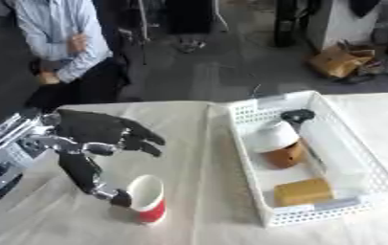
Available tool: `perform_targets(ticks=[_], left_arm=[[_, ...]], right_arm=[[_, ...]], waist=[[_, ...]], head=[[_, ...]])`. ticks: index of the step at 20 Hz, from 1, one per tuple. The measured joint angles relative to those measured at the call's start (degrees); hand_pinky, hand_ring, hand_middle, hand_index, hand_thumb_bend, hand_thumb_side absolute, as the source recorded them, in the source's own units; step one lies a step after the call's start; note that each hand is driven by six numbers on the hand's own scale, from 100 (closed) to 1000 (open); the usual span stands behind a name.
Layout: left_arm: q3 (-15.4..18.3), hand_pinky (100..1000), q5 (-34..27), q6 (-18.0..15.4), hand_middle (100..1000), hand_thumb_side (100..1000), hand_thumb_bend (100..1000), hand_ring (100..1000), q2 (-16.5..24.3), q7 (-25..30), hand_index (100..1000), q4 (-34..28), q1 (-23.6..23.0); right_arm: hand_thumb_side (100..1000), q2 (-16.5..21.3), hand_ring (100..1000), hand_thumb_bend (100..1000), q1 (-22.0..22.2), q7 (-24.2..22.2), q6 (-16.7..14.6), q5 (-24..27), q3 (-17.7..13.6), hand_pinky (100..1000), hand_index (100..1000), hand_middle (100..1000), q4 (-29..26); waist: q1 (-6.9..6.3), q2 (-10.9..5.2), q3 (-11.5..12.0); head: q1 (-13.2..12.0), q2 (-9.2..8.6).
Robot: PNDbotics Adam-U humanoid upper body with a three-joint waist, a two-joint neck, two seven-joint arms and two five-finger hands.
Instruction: Pick up objects on the table and place them in the box.
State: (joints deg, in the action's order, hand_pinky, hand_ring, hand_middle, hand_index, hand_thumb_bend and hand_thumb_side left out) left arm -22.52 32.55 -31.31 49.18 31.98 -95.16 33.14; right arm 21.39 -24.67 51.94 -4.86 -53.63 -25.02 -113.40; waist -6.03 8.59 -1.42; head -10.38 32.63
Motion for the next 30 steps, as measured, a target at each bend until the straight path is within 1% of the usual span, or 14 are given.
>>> perform_targets(ticks=[1,2,4,5,6,10,14,15,16,18,21,28,30], left_arm=[[-0.23,1000,0.29,-0.48,1000,991,629,1000,-0.18,-0.48,1000,0.38,0.01],[-0.43,1000,0.32,-0.88,1000,989,626,1000,-0.42,-0.88,1000,0.77,0.02],[-0.96,1000,0.03,-1.44,1000,988,582,1000,-1.08,-1.44,1000,1.52,0.06],[-1.22,1000,-0.38,-1.62,1000,999,584,1000,-1.29,-1.62,1000,1.84,0.11],[-1.38,1000,-0.85,-1.71,1000,1000,557,1000,-1.54,-1.71,1000,2.13,0.20],[-1.97,1000,-2.68,-1.46,1000,1000,555,1000,-2.07,-1.46,1000,3.24,0.58],[-2.13,1000,-3.97,-0.36,1000,1000,533,1000,-2.16,-0.36,1000,4.15,0.60],[-2.26,1000,-4.30,0.00,1000,1000,533,1000,-2.27,0.00,1000,4.40,0.60],[-2.31,1000,-4.64,0.38,1000,1000,559,1000,-2.49,0.38,1000,4.65,0.61],[-2.33,1000,-5.26,1.30,1000,1000,574,1000,-2.74,1.30,1000,5.26,0.61],[-2.67,1000,-5.39,2.24,1000,1000,581,1000,-3.14,2.24,1000,6.33,0.60],[-4.11,1000,-4.91,2.57,1000,1000,610,1000,-4.20,2.57,1000,9.20,0.58],[-4.11,1000,-4.52,2.57,1000,1000,598,1000,-4.58,2.57,1000,9.63,0.59]], right_arm=[[985,-0.01,801,100,0.00,0.00,0.00,0.04,0.00,702,656,708,0.00],[984,-0.02,801,100,-0.01,0.00,-0.01,0.10,0.00,702,656,708,0.00],[983,-0.06,801,100,-0.01,0.00,-0.01,0.25,0.00,702,653,706,0.00],[981,-0.07,801,100,-0.01,0.01,-0.01,0.27,-0.01,702,653,705,0.00],[979,-0.08,800,100,-0.01,0.01,-0.02,0.28,-0.01,701,651,703,0.00],[978,-0.18,800,100,-0.01,-0.02,-0.06,0.33,-0.02,701,650,699,0.00],[975,-0.34,800,100,-0.01,-0.02,-0.06,0.39,-0.03,701,646,697,0.00],[975,-0.35,800,100,-0.01,-0.02,-0.07,0.48,-0.04,701,646,697,0.00],[974,-0.36,800,100,-0.01,-0.02,-0.07,0.54,-0.05,700,645,695,0.00],[973,-0.40,800,100,-0.01,-0.02,-0.07,0.60,-0.07,700,644,694,0.00],[971,-0.46,800,100,-0.01,-0.02,-0.08,0.72,-0.14,700,643,693,0.00],[969,-0.48,799,100,-0.02,-0.01,-0.09,1.07,-0.38,699,642,688,0.00],[969,-0.49,798,100,-0.02,-0.01,-0.10,1.11,-0.38,698,641,687,0.00]], waist=[[0.01,0.10,-0.06],[0.02,0.24,-0.12],[0.02,0.33,-0.16],[0.02,0.33,-0.19],[0.02,0.35,-0.21],[0.02,0.46,-0.23],[0.02,0.48,-0.22],[0.02,0.48,-0.21],[0.02,0.48,-0.21],[0.02,0.48,-0.20],[0.02,0.59,-0.24],[0.08,0.82,-0.34],[0.09,0.85,-0.31]], head=[[-0.06,-0.01],[-0.09,-0.01],[-0.12,-0.02],[-0.12,-0.02],[-0.13,-0.02],[-0.15,-0.02],[-0.25,-0.02],[-0.30,-0.02],[-0.34,-0.03],[-0.40,-0.04],[-0.57,-0.05],[-0.82,-0.05],[-0.89,-0.06]])
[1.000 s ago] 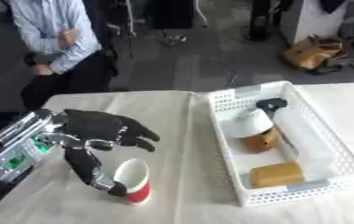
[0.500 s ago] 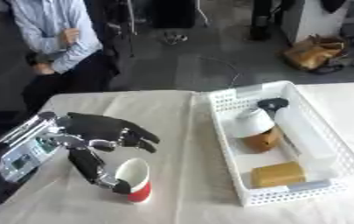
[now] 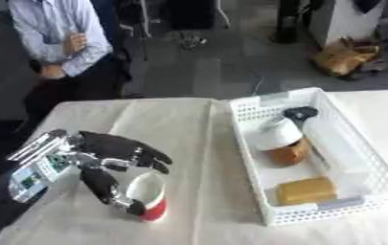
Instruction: Pick up objects on the table and place them in the box.
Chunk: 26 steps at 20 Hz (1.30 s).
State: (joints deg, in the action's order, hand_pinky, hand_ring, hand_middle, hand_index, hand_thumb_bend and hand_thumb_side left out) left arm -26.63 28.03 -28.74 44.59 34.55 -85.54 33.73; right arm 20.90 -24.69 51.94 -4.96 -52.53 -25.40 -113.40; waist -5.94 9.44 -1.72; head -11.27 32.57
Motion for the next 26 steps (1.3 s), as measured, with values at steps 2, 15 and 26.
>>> perform_targets(ticks=[2,15,26], left_arm=[[0.00,1000,0.40,0.00,1000,1000,591,1000,-0.38,0.00,1000,0.41,0.00],[0.43,1000,1.26,0.09,1000,1000,520,1000,-3.52,0.09,1000,3.49,0.06],[1.37,1000,4.30,-0.47,1000,986,589,1000,-4.11,-0.47,1000,5.48,0.42]], right_arm=[[966,-0.01,798,100,0.00,0.01,-0.01,0.02,-0.01,698,640,686,0.00],[964,-0.07,798,100,-0.02,0.01,-0.01,0.40,-0.29,699,638,683,0.00],[960,-0.16,795,100,-0.31,0.04,-0.10,0.74,-0.36,698,632,673,0.00]], waist=[[0.03,0.06,0.00],[0.24,0.43,-0.23],[0.39,0.70,-0.31]], head=[[-0.06,-0.02],[-0.39,-0.49],[-0.71,-0.53]])
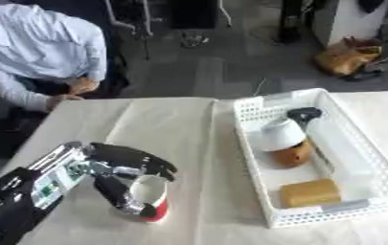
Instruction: Pick up objects on the table and place them in the box.
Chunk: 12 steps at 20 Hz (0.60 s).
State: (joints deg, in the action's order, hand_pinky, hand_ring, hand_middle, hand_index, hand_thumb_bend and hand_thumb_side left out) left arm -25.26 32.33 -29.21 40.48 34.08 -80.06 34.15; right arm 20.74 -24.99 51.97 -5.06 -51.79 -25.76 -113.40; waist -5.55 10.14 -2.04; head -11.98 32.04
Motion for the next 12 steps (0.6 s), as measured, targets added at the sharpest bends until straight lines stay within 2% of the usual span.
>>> perform_targets(ticks=[12], left_arm=[[0.44,1000,4.56,-0.98,1000,1000,584,1000,-0.50,-0.98,1000,3.35,0.04]], right_arm=[[954,-0.34,795,100,-0.18,-0.05,-0.16,0.68,-0.35,698,632,673,0.00]], waist=[[0.00,0.24,-0.21]], head=[[-0.29,-0.41]])
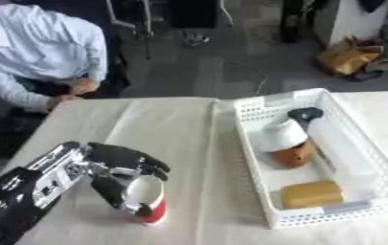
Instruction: Pick up objects on the table and place them in the box.
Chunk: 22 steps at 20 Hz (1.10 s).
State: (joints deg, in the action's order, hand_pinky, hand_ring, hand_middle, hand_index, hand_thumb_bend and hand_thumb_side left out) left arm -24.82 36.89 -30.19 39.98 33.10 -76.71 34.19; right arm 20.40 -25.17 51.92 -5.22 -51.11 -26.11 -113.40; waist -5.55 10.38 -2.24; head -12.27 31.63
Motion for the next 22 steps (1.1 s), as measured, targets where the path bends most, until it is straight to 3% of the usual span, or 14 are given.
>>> perform_targets(ticks=[10,11,12,15,22], left_arm=[[0.06,1000,0.46,-0.23,1000,1000,490,1000,-1.01,-0.23,1000,1.75,0.01],[0.05,899,0.40,-0.23,1000,1000,476,1000,-1.01,-0.23,1000,1.76,0.01],[0.04,899,0.37,-0.23,1000,1000,476,1000,-1.02,-0.23,1000,1.76,0.01],[0.00,728,0.35,-0.22,1000,947,531,1000,-1.03,-0.22,1000,1.95,0.01],[-0.34,653,0.34,-0.50,1000,899,475,1000,-1.03,-0.50,1000,1.99,0.01]], right_arm=[[945,-0.01,797,100,0.00,0.05,-0.06,0.28,-0.05,699,630,672,0.00],[940,-0.01,797,100,0.00,0.05,-0.06,0.28,-0.10,699,628,672,0.00],[940,-0.01,797,100,0.00,0.05,-0.06,0.28,-0.19,699,628,672,0.00],[923,-0.01,797,100,-0.02,0.05,-0.05,0.28,-0.37,699,625,669,0.00],[913,-0.01,796,100,-0.06,-0.02,0.03,0.29,-0.69,699,622,665,0.00]], waist=[[0.02,0.14,-0.15],[0.02,0.17,-0.15],[0.02,0.21,-0.15],[0.02,0.23,-0.19],[0.01,0.23,-0.26]], head=[[-0.25,-0.02],[-0.26,-0.02],[-0.26,-0.02],[-0.28,-0.02],[-0.34,-0.02]])
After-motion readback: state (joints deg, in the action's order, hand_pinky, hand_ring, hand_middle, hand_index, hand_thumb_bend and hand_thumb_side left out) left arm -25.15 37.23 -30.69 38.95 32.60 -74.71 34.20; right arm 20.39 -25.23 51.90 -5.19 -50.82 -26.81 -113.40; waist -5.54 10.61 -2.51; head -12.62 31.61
